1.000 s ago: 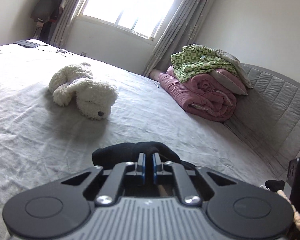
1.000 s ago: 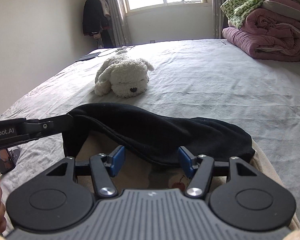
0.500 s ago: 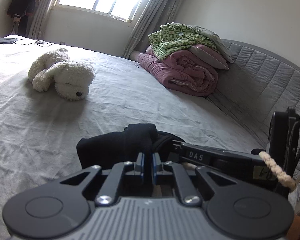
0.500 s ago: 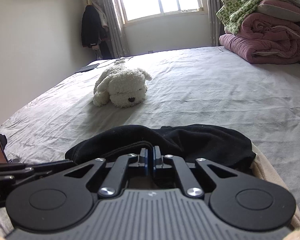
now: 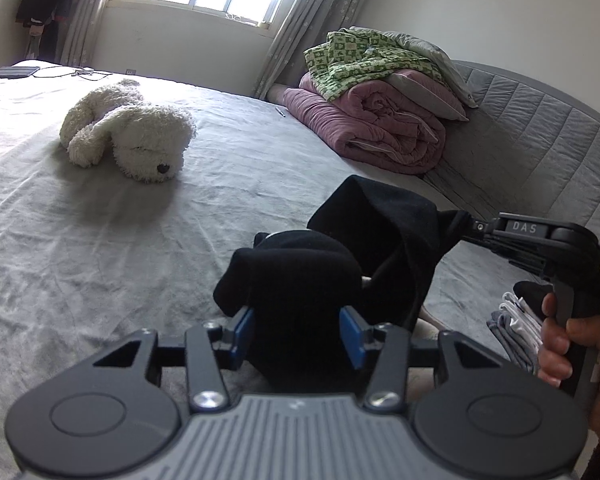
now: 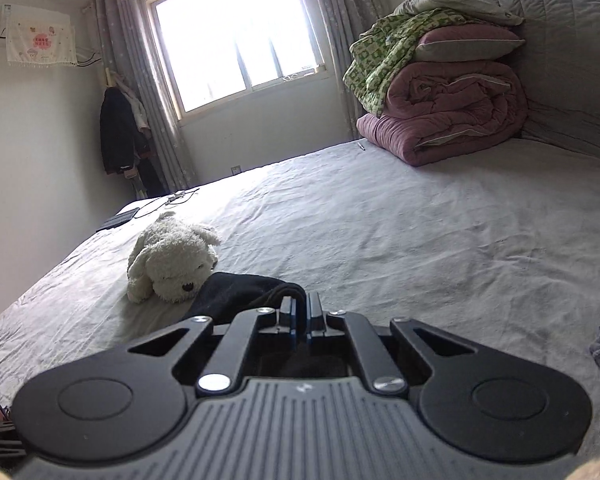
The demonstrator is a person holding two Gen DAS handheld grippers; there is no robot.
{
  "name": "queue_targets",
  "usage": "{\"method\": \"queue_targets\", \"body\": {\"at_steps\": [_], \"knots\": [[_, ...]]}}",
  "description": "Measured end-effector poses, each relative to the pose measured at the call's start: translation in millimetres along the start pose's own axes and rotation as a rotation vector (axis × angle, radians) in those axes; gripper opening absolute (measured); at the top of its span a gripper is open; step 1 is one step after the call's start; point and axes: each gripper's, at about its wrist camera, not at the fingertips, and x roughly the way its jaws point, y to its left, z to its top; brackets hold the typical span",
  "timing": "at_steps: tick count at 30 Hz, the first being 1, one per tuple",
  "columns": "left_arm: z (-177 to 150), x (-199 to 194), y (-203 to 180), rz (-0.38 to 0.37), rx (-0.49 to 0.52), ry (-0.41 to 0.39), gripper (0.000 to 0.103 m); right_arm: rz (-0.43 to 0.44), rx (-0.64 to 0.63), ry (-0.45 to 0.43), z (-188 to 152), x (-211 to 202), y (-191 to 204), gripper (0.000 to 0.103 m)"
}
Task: Fold clothes
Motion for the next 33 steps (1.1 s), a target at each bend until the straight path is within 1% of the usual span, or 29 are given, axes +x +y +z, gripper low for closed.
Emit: {"method": "queue_targets", "body": {"at_steps": [3, 8, 10, 13, 14, 15, 16, 17, 20, 24, 28, 31, 33], "knots": [[-1.9, 4.7, -0.3, 0.006, -0.013, 0.011, 0.049, -0.029, 0.031, -0.008, 4.1, -5.9, -13.9, 0.004], [-4.2, 13.2, 1.9, -0.016, -0.06, 0.031, 0.049, -0.058, 0.048, 0.037, 0.5, -8.9, -27.9, 0.004], [-4.8, 17.4, 1.9, -0.042, -0.082, 0.038, 0.049, -0.061, 0.052, 0.063, -2.1, -7.5, -30.5, 0.004], [-5.8, 22.9, -0.4, -0.082, -0.113, 0.042, 0.044, -0.067, 0.046, 0.09, -6.9, -6.5, -33.8, 0.004], [-6.2, 24.2, -2.7, -0.08, -0.114, 0.037, 0.031, -0.069, 0.044, 0.099, -8.5, -6.2, -34.8, 0.004], [-6.3, 25.1, -4.4, -0.075, -0.109, 0.032, 0.021, -0.072, 0.037, 0.1, -9.2, -6.8, -35.1, 0.004], [-6.0, 25.7, -6.3, -0.059, -0.103, 0.027, 0.012, -0.075, 0.03, 0.101, -9.8, -7.4, -35.4, 0.004], [-5.2, 25.3, -7.9, -0.029, -0.1, 0.014, 0.011, -0.077, 0.028, 0.1, -9.7, -7.7, -36.3, 0.004], [0.4, 18.6, -6.5, 0.045, -0.111, -0.033, 0.009, -0.088, 0.03, 0.091, -8.0, -9.1, -39.3, 0.004], [12.6, 7.8, 3.3, 0.108, -0.109, -0.074, 0.009, -0.117, 0.013, 0.061, -4.6, -12.3, -39.9, 0.004], [23.2, -3.7, 20.4, 0.203, -0.122, -0.114, 0.009, -0.146, 0.006, 0.035, -1.0, -15.2, -42.1, 0.004], [29.4, -15.3, 36.7, 0.256, -0.155, -0.131, 0.009, -0.173, 0.016, 0.023, 2.7, -17.7, -49.0, 0.004], [32.5, -22.2, 45.3, 0.278, -0.166, -0.138, 0.009, -0.189, 0.023, 0.023, 4.0, -19.9, -56.2, 0.004]]}}
